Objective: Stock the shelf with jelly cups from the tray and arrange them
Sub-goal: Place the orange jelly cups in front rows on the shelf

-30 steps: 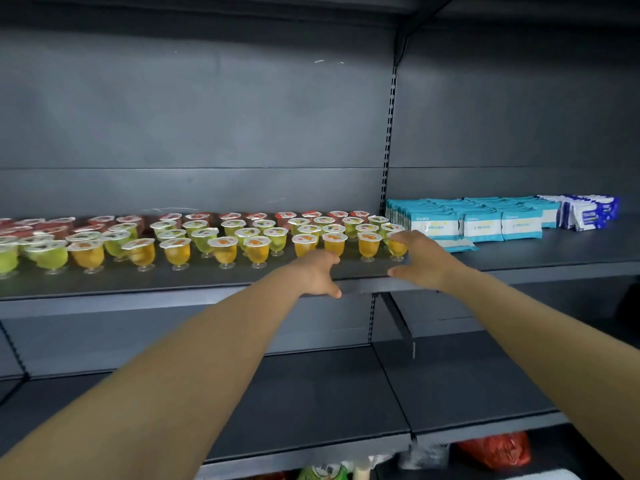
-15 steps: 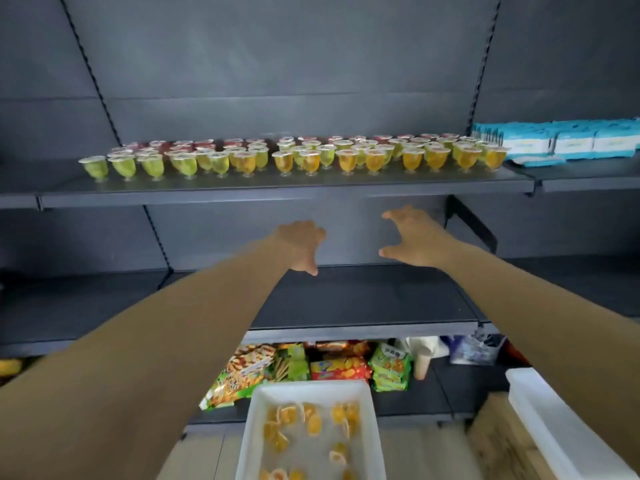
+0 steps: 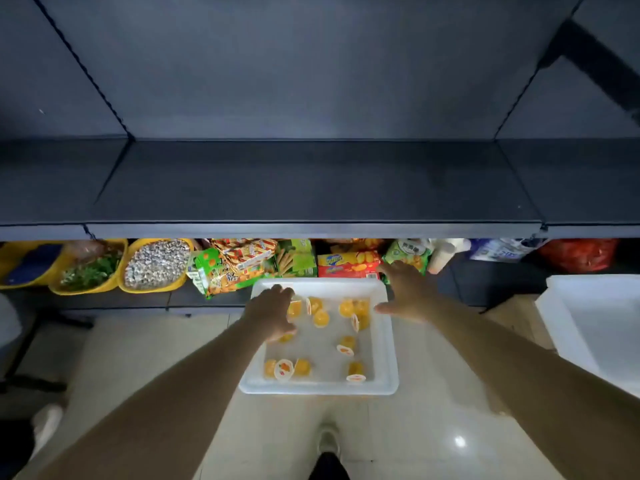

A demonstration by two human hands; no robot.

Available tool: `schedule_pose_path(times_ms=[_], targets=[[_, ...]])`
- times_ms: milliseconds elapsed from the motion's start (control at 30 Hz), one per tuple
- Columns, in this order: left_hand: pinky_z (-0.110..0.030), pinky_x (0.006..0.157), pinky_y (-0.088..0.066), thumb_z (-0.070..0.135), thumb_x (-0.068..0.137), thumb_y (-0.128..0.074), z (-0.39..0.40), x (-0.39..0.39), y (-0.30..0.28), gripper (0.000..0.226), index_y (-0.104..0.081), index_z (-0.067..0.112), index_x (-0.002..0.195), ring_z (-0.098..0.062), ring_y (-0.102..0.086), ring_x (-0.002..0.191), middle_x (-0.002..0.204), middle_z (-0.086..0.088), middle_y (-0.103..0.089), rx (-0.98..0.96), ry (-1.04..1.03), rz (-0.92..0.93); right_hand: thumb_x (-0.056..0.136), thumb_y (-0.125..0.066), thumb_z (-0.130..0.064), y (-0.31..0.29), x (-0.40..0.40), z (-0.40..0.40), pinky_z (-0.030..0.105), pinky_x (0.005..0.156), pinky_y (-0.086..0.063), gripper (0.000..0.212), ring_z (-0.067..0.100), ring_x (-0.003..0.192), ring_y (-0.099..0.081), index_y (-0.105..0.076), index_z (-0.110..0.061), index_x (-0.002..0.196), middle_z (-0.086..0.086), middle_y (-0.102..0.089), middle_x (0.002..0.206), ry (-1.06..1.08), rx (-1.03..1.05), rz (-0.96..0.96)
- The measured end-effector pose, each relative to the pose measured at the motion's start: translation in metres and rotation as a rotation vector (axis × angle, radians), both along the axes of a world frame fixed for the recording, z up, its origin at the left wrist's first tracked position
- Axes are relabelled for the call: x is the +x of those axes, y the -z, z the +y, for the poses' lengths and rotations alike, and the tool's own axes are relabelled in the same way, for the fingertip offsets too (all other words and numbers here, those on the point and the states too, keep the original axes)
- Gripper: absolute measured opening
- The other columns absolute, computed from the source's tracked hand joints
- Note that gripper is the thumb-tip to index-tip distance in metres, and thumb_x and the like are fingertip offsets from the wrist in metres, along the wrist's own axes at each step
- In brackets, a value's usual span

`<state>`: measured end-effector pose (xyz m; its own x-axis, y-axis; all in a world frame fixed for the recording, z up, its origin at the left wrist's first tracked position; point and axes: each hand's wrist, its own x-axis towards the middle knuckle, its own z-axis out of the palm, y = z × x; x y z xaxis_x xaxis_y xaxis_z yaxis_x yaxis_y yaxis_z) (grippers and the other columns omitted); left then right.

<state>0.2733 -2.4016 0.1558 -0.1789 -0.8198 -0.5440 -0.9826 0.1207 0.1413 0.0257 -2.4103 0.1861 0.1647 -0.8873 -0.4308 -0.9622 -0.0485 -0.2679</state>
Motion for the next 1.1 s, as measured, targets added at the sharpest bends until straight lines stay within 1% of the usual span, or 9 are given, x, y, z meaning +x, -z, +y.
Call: schedule_pose_path(times_ms=[100,167,267,400,533,633,833,933,1100], targets=[[-0.033,0.095,-0.045,0.036,0.082,-0.068,-0.001,0.009,0.073,0.073,-0.032,0.014,0.141,-0.022,-0.048,0.121,0.136,-0.007,-0.044,0.116,-0.116,0.055,0.079,-0.07,-0.04,0.075,-0.001,-0.011,0.033,0.1,-0.04,0.077,0.025,0.126,-0.042,-0.034,-0.018,0.143,0.009,-0.044,0.137,-0.013,0.159,-0.012],[-0.032,0.093,-0.044,0.036,0.082,-0.069,-0.009,0.015,0.12,0.072,-0.033,0.015,0.14,-0.022,-0.05,0.12,0.134,-0.007,-0.047,0.162,-0.224,0.084,0.081,-0.068,-0.039,0.131,-0.001,-0.02,0.032,0.096,-0.042,0.072,0.026,0.12,-0.045,-0.036,-0.017,0.141,0.01,-0.046,0.131,-0.018,0.251,-0.019],[-0.032,0.095,-0.042,0.037,0.083,-0.068,-0.017,0.023,0.172,0.072,-0.034,0.011,0.14,-0.024,-0.049,0.121,0.134,-0.01,-0.047,0.16,-0.316,0.105,0.085,-0.065,-0.031,0.189,0.002,-0.025,0.029,0.09,-0.04,0.06,0.025,0.115,-0.047,-0.041,-0.016,0.138,0.01,-0.047,0.128,-0.059,0.321,-0.031],[-0.034,0.1,-0.04,0.029,0.086,-0.066,-0.031,0.029,0.25,0.068,-0.033,0.007,0.141,-0.028,-0.046,0.125,0.138,-0.014,-0.045,0.186,-0.388,0.116,0.09,-0.058,-0.012,0.27,0.007,-0.033,0.031,0.101,-0.038,0.048,0.026,0.124,-0.045,-0.045,-0.013,0.137,0.011,-0.046,0.137,-0.101,0.404,-0.074],[-0.035,0.1,-0.04,0.026,0.087,-0.066,-0.041,0.037,0.303,0.06,-0.04,0.004,0.136,-0.03,-0.049,0.123,0.135,-0.015,-0.05,0.153,-0.474,0.177,0.09,-0.05,0.003,0.332,0.009,-0.038,0.035,0.108,-0.032,0.053,0.026,0.132,-0.038,-0.044,-0.014,0.14,0.009,-0.043,0.143,-0.175,0.455,-0.075],[-0.036,0.102,-0.04,0.029,0.085,-0.067,-0.041,0.046,0.334,0.063,-0.041,0.004,0.136,-0.03,-0.05,0.122,0.132,-0.015,-0.053,0.142,-0.501,0.176,0.088,-0.049,0.007,0.364,0.01,-0.043,0.03,0.105,-0.032,0.055,0.025,0.132,-0.037,-0.044,-0.012,0.139,0.009,-0.043,0.14,-0.24,0.465,-0.064],[-0.035,0.098,-0.042,0.027,0.083,-0.07,-0.036,0.047,0.37,0.053,-0.051,0.003,0.127,-0.029,-0.055,0.115,0.125,-0.014,-0.059,0.113,-0.528,0.213,0.087,-0.057,0.002,0.4,0.013,-0.044,0.033,0.098,-0.04,0.048,0.026,0.118,-0.046,-0.051,-0.013,0.133,0.009,-0.047,0.127,-0.38,0.381,-0.033],[-0.037,0.097,-0.043,0.028,0.086,-0.067,-0.039,0.045,0.38,0.047,-0.054,0.004,0.125,-0.03,-0.056,0.114,0.123,-0.014,-0.06,0.077,-0.544,0.23,0.087,-0.061,-0.005,0.409,0.02,-0.043,0.032,0.096,-0.039,0.046,0.025,0.114,-0.046,-0.052,-0.013,0.131,0.008,-0.05,0.125,-0.437,0.329,-0.016],[-0.038,0.098,-0.045,0.031,0.087,-0.065,-0.045,0.036,0.39,0.047,-0.054,0.008,0.126,-0.028,-0.057,0.113,0.124,-0.011,-0.06,0.045,-0.478,0.24,0.086,-0.066,-0.011,0.421,0.026,-0.046,0.031,0.098,-0.037,0.053,0.025,0.119,-0.044,-0.048,-0.014,0.136,0.008,-0.05,0.13,-0.353,0.328,-0.021]])
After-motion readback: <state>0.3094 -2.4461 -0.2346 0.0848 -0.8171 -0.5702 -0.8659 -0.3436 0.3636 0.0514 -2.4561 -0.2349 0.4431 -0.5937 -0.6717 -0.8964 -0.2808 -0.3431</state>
